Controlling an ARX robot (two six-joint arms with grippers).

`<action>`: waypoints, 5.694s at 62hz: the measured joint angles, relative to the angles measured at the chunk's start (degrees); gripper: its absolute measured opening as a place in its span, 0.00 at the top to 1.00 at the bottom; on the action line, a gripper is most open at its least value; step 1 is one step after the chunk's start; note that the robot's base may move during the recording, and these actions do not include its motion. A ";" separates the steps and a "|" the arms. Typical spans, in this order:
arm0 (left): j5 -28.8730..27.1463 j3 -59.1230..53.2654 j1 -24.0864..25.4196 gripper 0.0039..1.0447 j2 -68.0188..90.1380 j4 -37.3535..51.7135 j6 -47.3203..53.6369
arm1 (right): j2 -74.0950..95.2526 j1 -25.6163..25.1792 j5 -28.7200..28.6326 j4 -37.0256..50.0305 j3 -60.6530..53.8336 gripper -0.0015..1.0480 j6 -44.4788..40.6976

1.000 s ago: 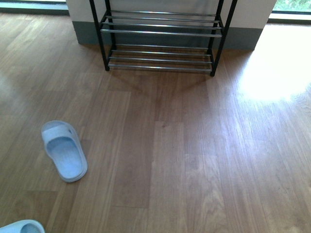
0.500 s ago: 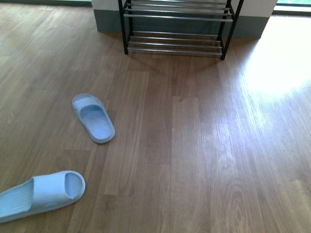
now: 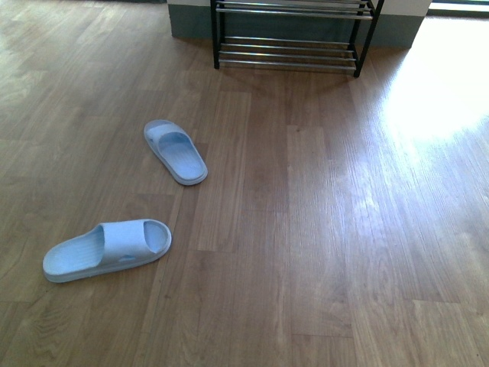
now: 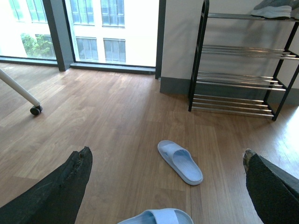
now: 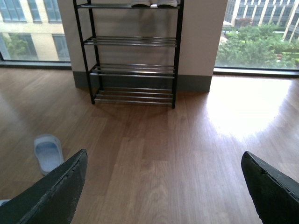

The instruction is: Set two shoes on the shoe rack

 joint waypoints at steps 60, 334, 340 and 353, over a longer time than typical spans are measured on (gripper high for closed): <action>-0.02 0.00 0.02 0.09 0.00 0.00 -0.02 | -0.02 0.00 0.04 -0.02 0.00 0.09 0.00; -12.28 58.86 -21.44 0.09 145.06 2.89 19.43 | 0.02 0.00 0.20 -0.02 0.00 0.09 0.02; -10.36 59.84 -21.77 0.09 146.75 1.70 21.03 | 0.02 0.00 0.20 -0.02 0.00 0.09 0.02; -7.13 62.75 -20.55 0.09 147.60 -3.19 23.10 | 0.02 0.00 0.20 -0.02 0.00 0.09 0.02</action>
